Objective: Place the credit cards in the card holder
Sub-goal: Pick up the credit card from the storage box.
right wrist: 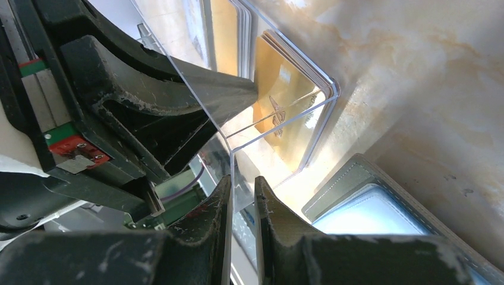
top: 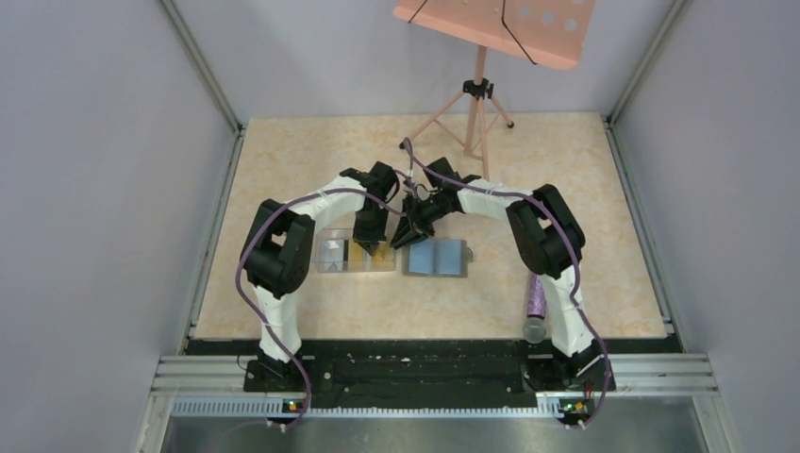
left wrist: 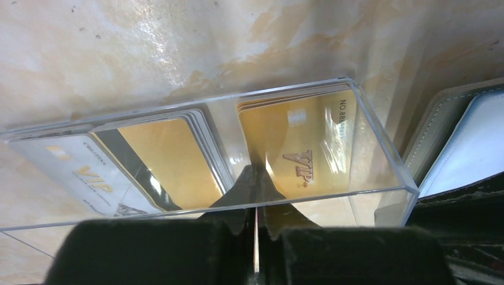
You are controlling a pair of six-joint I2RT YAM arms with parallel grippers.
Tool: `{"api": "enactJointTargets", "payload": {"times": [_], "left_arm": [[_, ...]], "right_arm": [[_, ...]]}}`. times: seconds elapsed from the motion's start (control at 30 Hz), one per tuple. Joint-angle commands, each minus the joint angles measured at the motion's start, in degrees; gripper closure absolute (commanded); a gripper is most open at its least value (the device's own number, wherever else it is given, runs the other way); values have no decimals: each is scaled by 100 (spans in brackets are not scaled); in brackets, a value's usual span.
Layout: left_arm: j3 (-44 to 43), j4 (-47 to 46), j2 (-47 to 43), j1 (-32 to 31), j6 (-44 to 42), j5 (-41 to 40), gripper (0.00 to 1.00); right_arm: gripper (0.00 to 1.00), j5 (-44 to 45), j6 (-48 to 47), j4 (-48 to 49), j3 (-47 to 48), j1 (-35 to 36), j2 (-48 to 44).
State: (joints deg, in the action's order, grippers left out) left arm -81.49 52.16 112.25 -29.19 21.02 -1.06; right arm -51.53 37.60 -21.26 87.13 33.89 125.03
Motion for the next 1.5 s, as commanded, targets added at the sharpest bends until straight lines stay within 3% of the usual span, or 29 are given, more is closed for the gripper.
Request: {"api": "enactJointTargets", "payload": {"times": [0.0,0.6,0.8,0.97,1.23,1.37,1.47], "left_arm": [[-99,-127,-327,-128,128,588,100],[433,-905,-989,263,706,1535,100],[665,-1172,-966,339,877,1887,86],[739,-1128,-953,352,863,1774,94],[737,-958,-805,350,799,1605,88],[735,-987,-825,350,811,1633,100],[672,-989,-878,349,839,1632,100]], "right_arm": [[94,-24,-88,163,181,63,49],[95,-13,-105,141,163,50,21],[95,-5,-128,124,153,39,19],[95,11,-132,117,149,30,3],[95,2,-151,114,138,31,-21],[95,-8,-162,113,146,21,-16],[94,-15,-179,122,146,22,-31]]}}
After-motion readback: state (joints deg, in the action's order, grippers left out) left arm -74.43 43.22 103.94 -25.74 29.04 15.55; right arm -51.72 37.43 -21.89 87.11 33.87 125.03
